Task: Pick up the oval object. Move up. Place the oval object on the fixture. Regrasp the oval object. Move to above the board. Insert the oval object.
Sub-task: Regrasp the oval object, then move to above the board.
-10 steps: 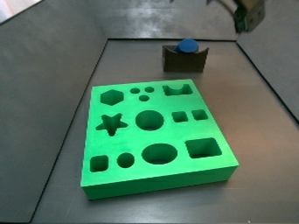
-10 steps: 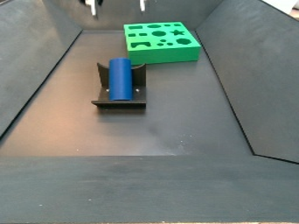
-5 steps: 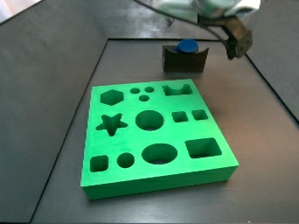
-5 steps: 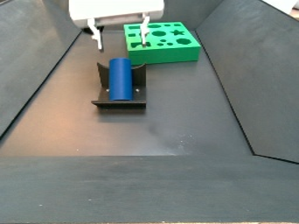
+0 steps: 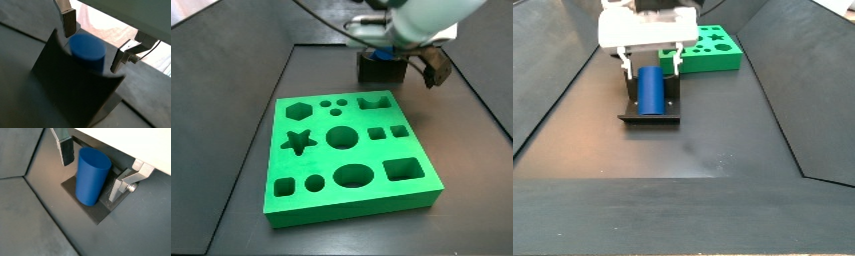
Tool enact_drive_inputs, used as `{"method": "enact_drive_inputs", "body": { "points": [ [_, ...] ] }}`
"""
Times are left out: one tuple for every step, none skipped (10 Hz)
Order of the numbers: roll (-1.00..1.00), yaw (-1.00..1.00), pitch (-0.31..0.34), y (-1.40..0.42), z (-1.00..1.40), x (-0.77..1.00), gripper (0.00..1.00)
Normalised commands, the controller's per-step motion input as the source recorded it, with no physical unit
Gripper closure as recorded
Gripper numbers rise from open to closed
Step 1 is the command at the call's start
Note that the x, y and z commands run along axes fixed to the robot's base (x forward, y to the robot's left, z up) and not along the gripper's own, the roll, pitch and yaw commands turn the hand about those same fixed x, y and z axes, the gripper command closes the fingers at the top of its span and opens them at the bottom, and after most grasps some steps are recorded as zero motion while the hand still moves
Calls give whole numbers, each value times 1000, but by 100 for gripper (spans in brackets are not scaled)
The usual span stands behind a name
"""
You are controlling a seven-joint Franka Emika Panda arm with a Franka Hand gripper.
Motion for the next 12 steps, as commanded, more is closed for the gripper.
{"method": "enact_drive_inputs", "body": {
  "points": [
    [75,-54,-48,10,-360,75,0],
    [73,-50,-38,8,-265,74,0],
    [56,-45,-14,-3,-171,11,0],
    [0,0,0,0,0,0,100],
    [-220,-261,-132,-132,1000,-71,100],
    [-219,-263,-129,-132,1000,-73,100],
    [-203,-251,-95,-122,1000,-84,100],
    [-184,-227,-46,-108,1000,-83,100],
    [-161,-191,14,-101,1000,-84,100],
    [-151,-171,41,-97,1000,-84,100],
    [-128,-122,87,-91,1000,-85,100],
    [-115,-100,107,-89,1000,-86,100]
  ]
}}
